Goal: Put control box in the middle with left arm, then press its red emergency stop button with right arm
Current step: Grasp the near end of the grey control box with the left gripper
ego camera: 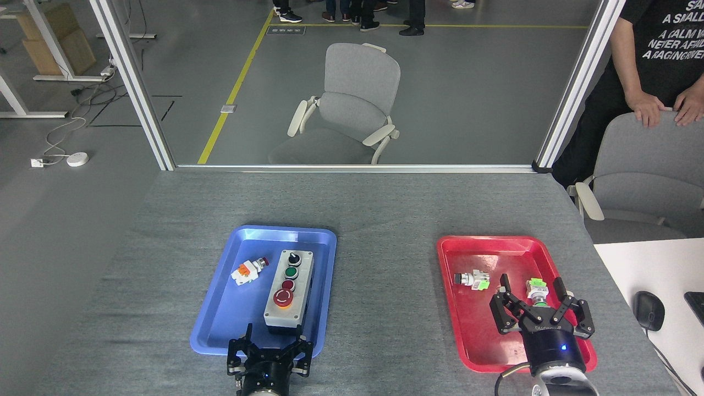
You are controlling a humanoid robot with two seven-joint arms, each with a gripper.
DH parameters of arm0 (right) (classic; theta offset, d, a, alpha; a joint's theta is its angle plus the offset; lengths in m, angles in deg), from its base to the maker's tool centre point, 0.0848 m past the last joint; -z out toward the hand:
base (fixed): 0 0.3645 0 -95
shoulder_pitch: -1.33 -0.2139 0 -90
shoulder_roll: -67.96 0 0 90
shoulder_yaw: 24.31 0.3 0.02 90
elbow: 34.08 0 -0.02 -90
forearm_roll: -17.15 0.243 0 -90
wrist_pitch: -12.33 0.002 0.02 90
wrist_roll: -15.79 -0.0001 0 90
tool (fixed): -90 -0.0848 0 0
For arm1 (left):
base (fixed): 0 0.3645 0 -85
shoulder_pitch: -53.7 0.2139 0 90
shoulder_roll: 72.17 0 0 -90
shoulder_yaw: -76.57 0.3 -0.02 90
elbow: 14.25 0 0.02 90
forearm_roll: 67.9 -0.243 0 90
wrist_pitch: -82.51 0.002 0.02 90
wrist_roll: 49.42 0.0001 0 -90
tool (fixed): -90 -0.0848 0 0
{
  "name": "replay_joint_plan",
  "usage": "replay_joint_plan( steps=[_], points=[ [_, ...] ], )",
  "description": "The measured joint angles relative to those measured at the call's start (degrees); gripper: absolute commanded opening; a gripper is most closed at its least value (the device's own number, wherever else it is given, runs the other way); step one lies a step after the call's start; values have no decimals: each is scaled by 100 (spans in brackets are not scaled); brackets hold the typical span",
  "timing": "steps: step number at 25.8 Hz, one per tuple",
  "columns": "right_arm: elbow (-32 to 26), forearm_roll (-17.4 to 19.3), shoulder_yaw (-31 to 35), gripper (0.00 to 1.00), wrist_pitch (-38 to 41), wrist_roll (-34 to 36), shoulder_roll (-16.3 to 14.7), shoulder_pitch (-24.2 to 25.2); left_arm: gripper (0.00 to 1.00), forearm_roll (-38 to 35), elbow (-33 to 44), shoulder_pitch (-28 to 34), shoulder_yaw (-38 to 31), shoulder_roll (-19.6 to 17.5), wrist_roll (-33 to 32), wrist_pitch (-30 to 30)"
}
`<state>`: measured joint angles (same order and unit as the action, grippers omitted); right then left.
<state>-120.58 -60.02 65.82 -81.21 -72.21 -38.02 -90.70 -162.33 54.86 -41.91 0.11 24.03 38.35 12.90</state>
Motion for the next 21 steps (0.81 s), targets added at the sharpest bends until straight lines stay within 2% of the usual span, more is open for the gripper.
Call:
replay_joint_plan(
  steps=[9, 14, 21],
  points=[
    [-63, 6, 66, 98, -28, -20, 16, 9, 98, 190, -490, -329, -1, 38, 6, -6],
    [-406, 15, 87, 98, -73, -81, 25, 132, 98, 377, -640, -518, -1, 39, 4, -4],
    [-532, 201, 125, 98, -171, -178, -88, 217, 98, 608, -986, -826, -1, 26, 4, -17]
  ],
)
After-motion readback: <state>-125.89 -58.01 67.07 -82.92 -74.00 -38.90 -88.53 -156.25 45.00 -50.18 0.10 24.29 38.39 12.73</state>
